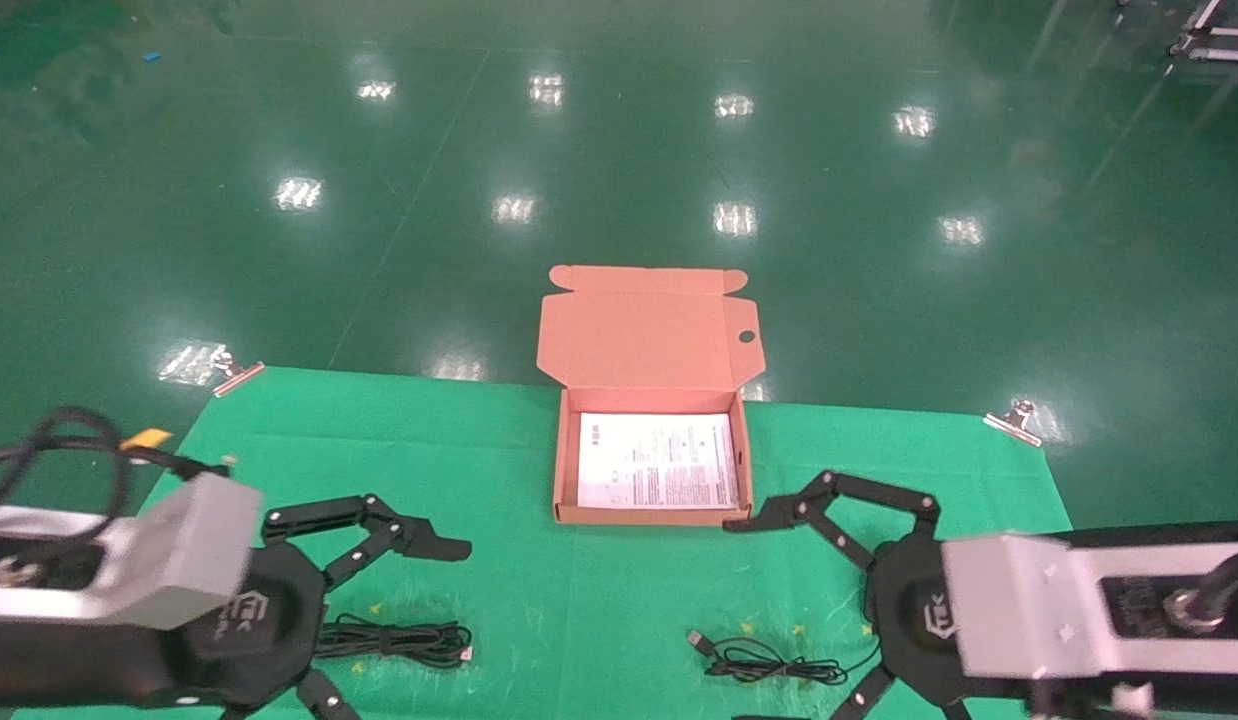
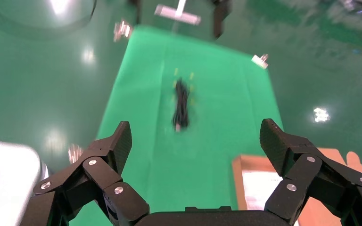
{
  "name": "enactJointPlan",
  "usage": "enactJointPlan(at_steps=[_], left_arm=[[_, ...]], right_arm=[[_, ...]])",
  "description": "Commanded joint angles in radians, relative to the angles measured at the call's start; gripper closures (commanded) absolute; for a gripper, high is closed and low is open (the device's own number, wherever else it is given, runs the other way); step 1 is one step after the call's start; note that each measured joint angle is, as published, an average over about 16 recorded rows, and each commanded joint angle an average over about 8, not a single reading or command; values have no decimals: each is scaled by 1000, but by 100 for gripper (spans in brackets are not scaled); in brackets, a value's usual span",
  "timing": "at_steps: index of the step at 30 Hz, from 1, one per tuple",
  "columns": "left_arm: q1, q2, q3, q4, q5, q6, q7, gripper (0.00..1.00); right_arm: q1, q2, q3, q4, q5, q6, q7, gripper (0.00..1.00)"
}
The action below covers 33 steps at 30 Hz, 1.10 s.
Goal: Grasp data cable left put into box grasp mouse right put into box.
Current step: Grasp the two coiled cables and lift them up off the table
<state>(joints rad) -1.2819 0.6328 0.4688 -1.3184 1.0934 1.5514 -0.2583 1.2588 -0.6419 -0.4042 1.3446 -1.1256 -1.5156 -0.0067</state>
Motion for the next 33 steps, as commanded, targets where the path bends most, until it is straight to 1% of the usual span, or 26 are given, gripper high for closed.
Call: enactJointPlan(at_steps=[1,10,16,19,22,26,30,33], left_arm=[[-34,5,25,-6,60,4,-14,0],[-174,72,207,-7,311,13,-54,0],[-223,127,306,-8,484,-8,-53,0],[-233,158,348,-8,574,-26,-57,0],[-235,187,385,-11,665,-47,-65,0],[-231,221,425,-12,771,-75,-78,0],[-219,248,456,-3,857,-103,-98,0],[-204,265,471,16,899,-126,-113,0]], right_arm=[[32,-14,-20,0,-50,-13,-30,0],[115,-70,-155,10,-291,-25,-204,0],[143,-118,-245,12,-448,1,-294,0],[144,-144,-283,13,-530,25,-323,0],[134,-169,-317,12,-614,55,-333,0],[111,-198,-354,10,-714,100,-322,0],[85,-226,-379,6,-790,138,-284,0],[69,-250,-392,1,-836,159,-238,0]])
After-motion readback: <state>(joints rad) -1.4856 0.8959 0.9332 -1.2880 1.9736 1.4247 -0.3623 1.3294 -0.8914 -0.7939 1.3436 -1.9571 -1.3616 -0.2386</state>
